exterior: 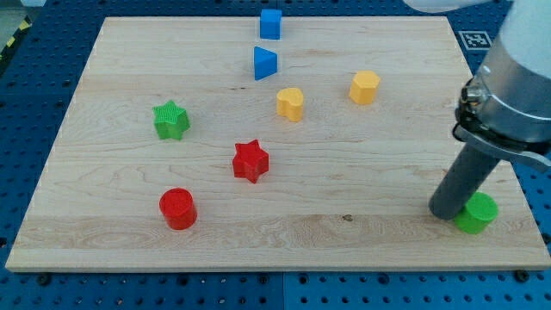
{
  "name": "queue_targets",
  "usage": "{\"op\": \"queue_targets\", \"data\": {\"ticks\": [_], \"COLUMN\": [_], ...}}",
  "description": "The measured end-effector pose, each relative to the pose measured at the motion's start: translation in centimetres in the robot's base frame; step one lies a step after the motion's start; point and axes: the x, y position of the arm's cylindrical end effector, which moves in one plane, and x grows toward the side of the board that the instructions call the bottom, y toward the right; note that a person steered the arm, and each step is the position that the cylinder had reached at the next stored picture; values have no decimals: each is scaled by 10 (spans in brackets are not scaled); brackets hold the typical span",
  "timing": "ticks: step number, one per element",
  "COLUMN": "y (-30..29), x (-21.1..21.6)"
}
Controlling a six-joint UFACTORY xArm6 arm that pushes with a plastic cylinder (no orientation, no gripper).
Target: Move the green circle to the bottom right corner of the board
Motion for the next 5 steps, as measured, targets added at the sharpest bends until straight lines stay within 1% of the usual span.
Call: {"op": "queue_targets", "data": {"ticks": [4,5], "y": [38,45], "x": [-4,17]}}
